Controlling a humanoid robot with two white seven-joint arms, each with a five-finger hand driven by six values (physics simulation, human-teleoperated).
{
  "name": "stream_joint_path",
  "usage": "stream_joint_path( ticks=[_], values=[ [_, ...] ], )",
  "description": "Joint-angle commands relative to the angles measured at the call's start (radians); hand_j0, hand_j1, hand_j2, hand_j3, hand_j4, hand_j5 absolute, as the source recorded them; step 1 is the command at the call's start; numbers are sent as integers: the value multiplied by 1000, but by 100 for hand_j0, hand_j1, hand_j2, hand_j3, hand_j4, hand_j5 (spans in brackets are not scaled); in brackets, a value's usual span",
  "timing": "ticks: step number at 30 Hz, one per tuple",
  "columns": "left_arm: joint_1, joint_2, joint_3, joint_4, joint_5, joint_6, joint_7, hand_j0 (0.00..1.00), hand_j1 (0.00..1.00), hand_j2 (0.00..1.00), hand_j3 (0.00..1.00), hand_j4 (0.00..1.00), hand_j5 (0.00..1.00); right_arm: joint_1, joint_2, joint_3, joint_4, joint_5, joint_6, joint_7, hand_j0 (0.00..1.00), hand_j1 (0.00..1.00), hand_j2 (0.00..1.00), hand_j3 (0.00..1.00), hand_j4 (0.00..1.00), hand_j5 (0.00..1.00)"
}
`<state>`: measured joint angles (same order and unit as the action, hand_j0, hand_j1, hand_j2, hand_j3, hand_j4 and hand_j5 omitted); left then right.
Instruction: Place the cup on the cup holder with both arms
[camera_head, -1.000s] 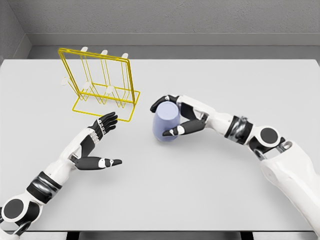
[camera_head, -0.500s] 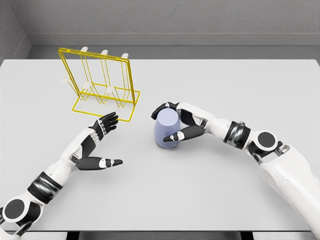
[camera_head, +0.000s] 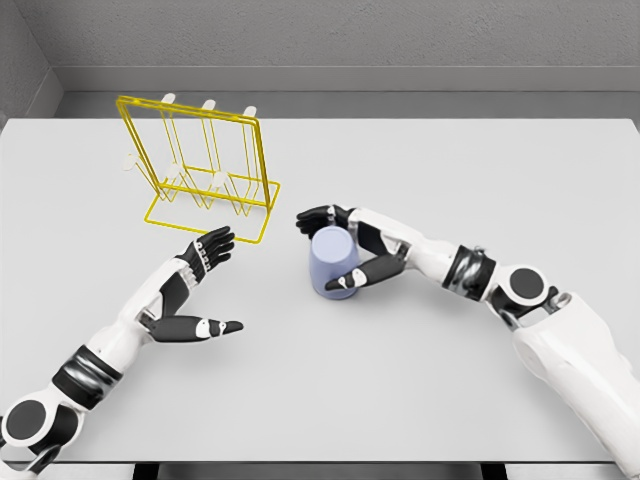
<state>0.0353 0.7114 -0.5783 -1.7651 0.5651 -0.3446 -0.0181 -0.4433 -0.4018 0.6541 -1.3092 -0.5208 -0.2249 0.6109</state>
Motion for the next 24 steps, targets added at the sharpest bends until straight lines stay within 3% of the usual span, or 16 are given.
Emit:
stream_joint_path(
  ticks=[1,13,15,21,24],
  values=[
    [0,-4,0,-1,-5,-10,3,100,100,100,100,100,100,0,11,4,10,16,-11,0,100,100,100,100,100,100],
    [-21,-7,-6,-1,-5,-60,6,100,100,100,100,100,100,-2,9,4,34,19,-13,0,100,100,100,100,100,100],
    [-52,-9,-66,-1,-7,-59,12,100,100,100,100,100,100,-6,8,2,51,19,-13,0,100,100,100,100,100,100],
    [-83,-55,-97,1,-8,-50,12,100,100,100,100,100,100,-12,-8,-8,94,18,-28,0,100,100,100,100,100,100],
    [-83,-69,-98,1,-7,-40,13,100,100,100,100,100,100,-17,-46,-27,107,15,-53,0,100,100,100,100,100,100]
  ],
)
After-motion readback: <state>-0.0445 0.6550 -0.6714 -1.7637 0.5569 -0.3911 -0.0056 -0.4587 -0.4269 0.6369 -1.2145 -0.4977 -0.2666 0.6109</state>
